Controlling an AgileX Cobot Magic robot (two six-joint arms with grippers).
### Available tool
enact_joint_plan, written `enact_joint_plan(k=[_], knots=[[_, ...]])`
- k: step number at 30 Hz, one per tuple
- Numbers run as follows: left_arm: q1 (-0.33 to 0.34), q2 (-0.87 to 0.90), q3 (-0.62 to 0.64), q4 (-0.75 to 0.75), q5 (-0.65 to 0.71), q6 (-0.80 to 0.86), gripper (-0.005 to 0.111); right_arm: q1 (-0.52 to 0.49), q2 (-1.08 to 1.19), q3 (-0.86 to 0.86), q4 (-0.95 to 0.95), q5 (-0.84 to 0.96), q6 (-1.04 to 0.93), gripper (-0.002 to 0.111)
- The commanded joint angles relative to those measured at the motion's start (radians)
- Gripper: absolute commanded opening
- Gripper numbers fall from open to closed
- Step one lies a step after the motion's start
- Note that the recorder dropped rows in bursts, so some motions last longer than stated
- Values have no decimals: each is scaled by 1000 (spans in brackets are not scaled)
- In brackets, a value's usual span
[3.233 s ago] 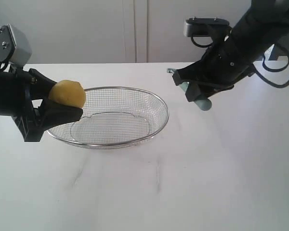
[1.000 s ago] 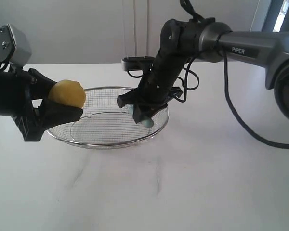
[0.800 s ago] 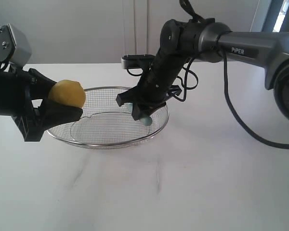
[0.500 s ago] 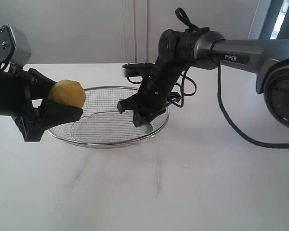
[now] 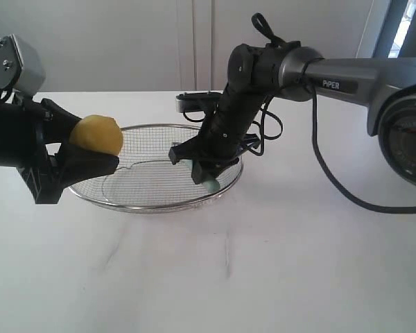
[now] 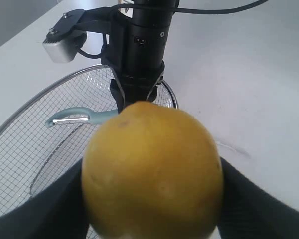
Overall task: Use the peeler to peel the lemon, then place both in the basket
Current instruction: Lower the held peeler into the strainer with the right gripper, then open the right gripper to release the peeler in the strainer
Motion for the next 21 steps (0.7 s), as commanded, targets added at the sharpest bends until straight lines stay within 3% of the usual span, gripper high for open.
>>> enact_joint_plan(k=[1, 13, 21], knots=[[1, -4, 6, -31, 16, -3, 0, 1, 0, -6, 1, -7, 17, 0], [1, -4, 6, -33, 16, -1, 0, 1, 0, -6, 1, -7, 47, 2], [1, -4, 6, -33, 16, -1, 0, 1, 0, -6, 1, -7, 47, 27]])
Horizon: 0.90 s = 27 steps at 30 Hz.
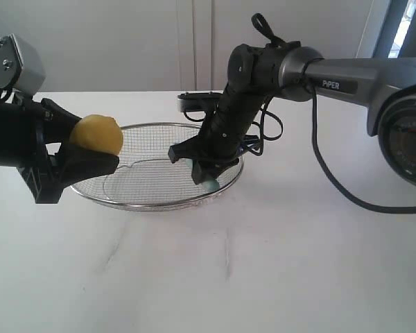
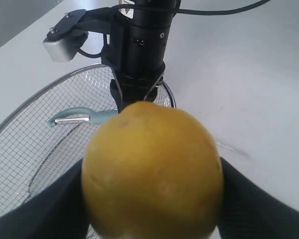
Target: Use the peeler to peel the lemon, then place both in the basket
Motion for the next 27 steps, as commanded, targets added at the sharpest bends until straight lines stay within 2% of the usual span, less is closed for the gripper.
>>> enact_joint_plan(k=[1, 5, 8, 27], knots=[[1, -4, 6, -31, 16, -1, 0, 1, 0, -6, 1, -7, 9, 31], [1, -4, 6, -31, 16, -1, 0, 1, 0, -6, 1, -7, 10, 45], [1, -4, 6, -31, 16, -1, 0, 1, 0, -6, 1, -7, 10, 50], [1, -4, 6, -31, 16, -1, 0, 1, 0, -6, 1, 1, 11, 51]])
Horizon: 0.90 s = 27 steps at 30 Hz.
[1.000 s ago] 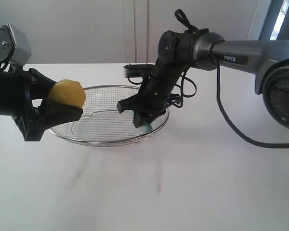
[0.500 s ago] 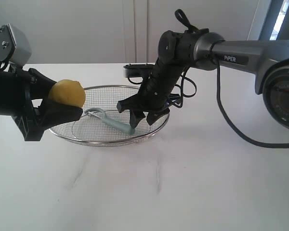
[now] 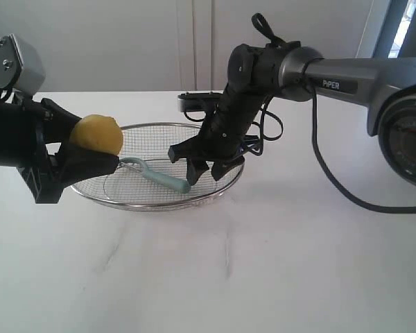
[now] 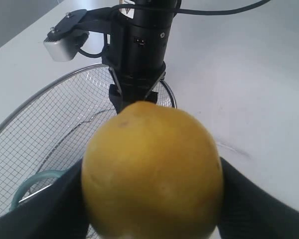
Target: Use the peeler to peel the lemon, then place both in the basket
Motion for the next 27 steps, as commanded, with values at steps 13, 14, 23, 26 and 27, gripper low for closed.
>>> enact_joint_plan(k=[13, 14, 23, 26, 27], knots=[[1, -4, 6, -37, 16, -1, 0, 1, -41, -10, 1, -8, 5, 44], [1, -4, 6, -37, 16, -1, 0, 1, -41, -10, 1, -8, 5, 41], [1, -4, 6, -37, 16, -1, 0, 1, -41, -10, 1, -1, 5, 16], [1, -4, 6, -37, 16, -1, 0, 1, -43, -12, 1, -3, 5, 7], [1, -4, 6, -37, 16, -1, 0, 1, -45, -12, 1, -3, 5, 4]])
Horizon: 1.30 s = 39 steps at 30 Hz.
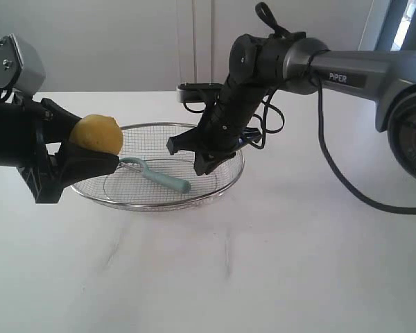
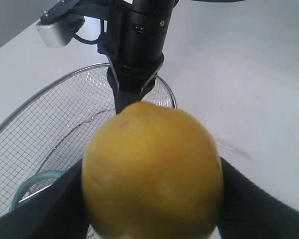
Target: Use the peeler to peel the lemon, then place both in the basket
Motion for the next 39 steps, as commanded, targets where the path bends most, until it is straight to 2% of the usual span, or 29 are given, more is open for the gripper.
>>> enact_joint_plan(k=[1, 28, 39], knots=[[1, -4, 6, -37, 16, -1, 0, 1, -18, -12, 1, 4, 3, 0], [1, -4, 6, -38, 16, -1, 0, -10, -130, -12, 0, 61, 23, 0], [1, -4, 6, -38, 16, -1, 0, -142, -198, -12, 2, 123, 30, 0]])
